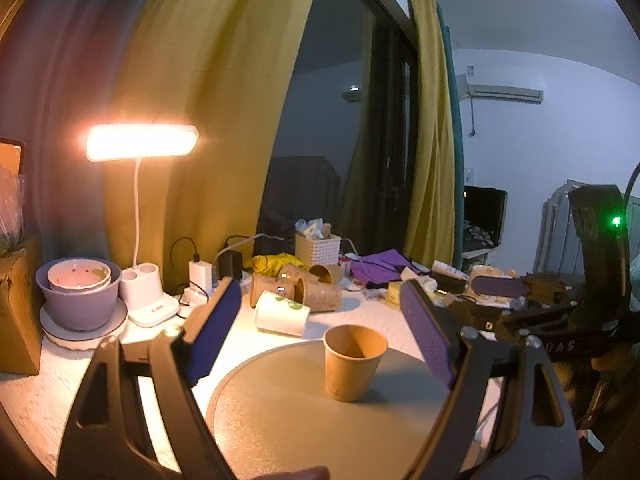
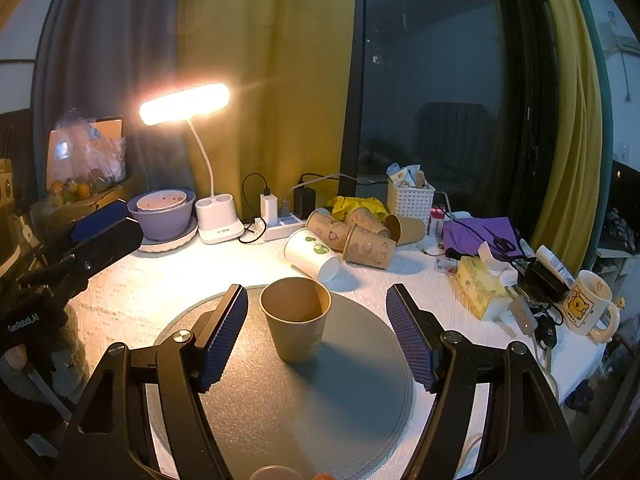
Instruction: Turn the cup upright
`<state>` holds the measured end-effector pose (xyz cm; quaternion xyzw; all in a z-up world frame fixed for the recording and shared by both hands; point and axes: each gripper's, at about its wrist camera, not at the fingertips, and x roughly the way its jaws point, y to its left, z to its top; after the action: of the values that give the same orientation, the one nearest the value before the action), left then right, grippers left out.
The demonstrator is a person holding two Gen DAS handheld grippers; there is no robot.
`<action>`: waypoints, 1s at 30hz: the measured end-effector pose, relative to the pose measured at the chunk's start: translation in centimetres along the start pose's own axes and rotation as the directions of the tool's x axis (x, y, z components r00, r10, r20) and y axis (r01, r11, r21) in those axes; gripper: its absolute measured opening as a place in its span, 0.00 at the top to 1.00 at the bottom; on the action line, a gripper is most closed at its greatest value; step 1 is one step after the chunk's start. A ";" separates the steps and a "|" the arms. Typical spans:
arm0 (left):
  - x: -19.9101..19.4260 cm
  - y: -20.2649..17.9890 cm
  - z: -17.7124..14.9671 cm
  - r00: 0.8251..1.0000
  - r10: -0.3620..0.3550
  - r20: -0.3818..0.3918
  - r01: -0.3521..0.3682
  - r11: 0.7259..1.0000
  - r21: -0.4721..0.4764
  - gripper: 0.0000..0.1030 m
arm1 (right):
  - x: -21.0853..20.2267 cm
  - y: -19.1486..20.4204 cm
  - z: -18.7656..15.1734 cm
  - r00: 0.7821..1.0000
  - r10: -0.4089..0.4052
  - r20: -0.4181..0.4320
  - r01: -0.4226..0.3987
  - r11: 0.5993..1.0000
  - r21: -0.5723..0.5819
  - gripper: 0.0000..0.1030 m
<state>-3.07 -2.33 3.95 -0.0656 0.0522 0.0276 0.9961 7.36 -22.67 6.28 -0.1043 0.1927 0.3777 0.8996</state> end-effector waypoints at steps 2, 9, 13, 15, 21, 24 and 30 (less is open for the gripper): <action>0.0 0.0 -0.1 1.000 -0.001 -0.002 0.001 1.000 -0.001 0.20 | 0.0 -0.1 -0.1 1.000 0.001 -0.002 -0.001 1.000 0.000 0.27; -0.2 -0.2 -0.1 1.000 -0.001 0.001 0.001 1.000 -0.009 0.20 | 0.1 -0.1 -0.1 1.000 0.001 -0.002 -0.001 1.000 0.000 0.27; -0.3 -0.2 -0.1 1.000 -0.002 0.001 0.002 1.000 -0.008 0.20 | 0.1 -0.1 -0.2 1.000 0.000 -0.003 0.000 1.000 0.000 0.27; -0.3 -0.2 -0.1 1.000 -0.001 0.001 0.001 1.000 -0.009 0.20 | 0.1 -0.1 -0.1 1.000 0.001 -0.003 -0.001 1.000 0.000 0.27; -0.3 -0.2 -0.1 1.000 0.000 0.000 0.000 1.000 -0.009 0.20 | 0.1 -0.1 -0.1 1.000 0.002 -0.003 -0.002 1.000 -0.001 0.27; -0.3 -0.2 -0.1 1.000 0.001 0.001 -0.001 1.000 -0.010 0.20 | 0.1 -0.2 -0.2 1.000 0.002 -0.004 -0.002 1.000 0.000 0.27; -0.4 -0.3 -0.1 1.000 -0.011 0.006 0.011 1.000 -0.013 0.20 | 0.1 -0.2 -0.2 1.000 0.001 -0.003 -0.001 1.000 0.001 0.27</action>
<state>-3.46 -2.67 3.97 -0.0722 0.0487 0.0225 0.9959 7.54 -22.85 6.13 -0.1043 0.1944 0.3779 0.8992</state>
